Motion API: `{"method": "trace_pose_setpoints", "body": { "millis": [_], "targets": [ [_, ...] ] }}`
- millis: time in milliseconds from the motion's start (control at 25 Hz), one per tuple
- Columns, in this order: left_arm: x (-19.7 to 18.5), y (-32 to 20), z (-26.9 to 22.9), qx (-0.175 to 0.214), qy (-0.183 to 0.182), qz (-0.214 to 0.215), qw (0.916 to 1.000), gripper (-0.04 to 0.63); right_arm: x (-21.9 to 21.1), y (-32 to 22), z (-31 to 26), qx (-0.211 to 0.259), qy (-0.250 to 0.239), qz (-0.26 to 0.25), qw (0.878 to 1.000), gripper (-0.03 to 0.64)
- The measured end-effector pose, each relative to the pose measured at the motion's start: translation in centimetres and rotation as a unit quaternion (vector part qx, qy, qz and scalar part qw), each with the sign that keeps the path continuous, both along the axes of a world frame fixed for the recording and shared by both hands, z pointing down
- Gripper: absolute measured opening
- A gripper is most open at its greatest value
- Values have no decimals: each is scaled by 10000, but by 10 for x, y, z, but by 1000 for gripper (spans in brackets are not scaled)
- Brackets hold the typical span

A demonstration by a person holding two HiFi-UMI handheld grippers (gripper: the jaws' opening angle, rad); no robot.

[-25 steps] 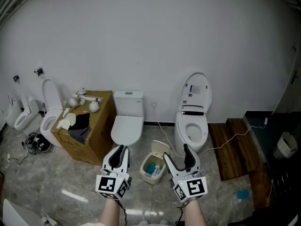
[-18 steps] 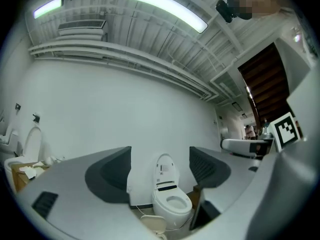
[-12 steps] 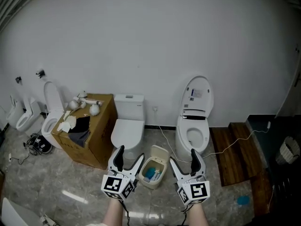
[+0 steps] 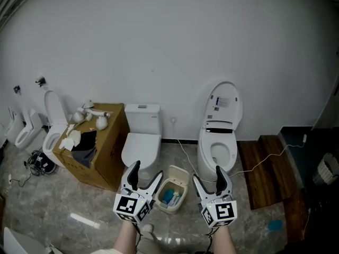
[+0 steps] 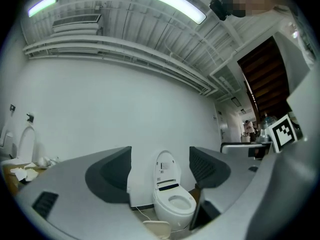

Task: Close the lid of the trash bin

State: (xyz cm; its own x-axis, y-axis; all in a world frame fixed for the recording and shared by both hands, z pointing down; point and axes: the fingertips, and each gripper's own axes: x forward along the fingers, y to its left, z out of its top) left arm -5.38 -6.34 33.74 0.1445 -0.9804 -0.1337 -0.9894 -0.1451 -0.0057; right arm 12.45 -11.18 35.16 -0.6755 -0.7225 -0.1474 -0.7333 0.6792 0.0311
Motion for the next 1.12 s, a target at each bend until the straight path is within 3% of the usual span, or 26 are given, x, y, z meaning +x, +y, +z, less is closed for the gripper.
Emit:
{"method": "trace_pose_setpoints", "body": {
  "millis": [280, 480, 760, 920, 1120],
  "targets": [
    [-57, -73, 12, -162, -260, 776, 9965, 343, -54, -58, 18, -228, -133, 773, 9967, 359],
    [-108, -125, 16, -325, -195, 1312, 9906, 342, -97, -89, 20, -301, -142, 1428, 9892, 359],
    [-114, -171, 21, -414, -85, 1941, 9801, 342, -100, -102, 28, -391, 196, 2047, 9778, 361],
    [-104, -180, 31, -468, -65, 2090, 9768, 342, -86, -109, 49, -560, 466, 2091, 9752, 357],
    [-94, -181, 35, -529, -114, 2060, 9771, 342, -92, -127, 100, -844, 1572, 1422, 9736, 341]
  ]
}}
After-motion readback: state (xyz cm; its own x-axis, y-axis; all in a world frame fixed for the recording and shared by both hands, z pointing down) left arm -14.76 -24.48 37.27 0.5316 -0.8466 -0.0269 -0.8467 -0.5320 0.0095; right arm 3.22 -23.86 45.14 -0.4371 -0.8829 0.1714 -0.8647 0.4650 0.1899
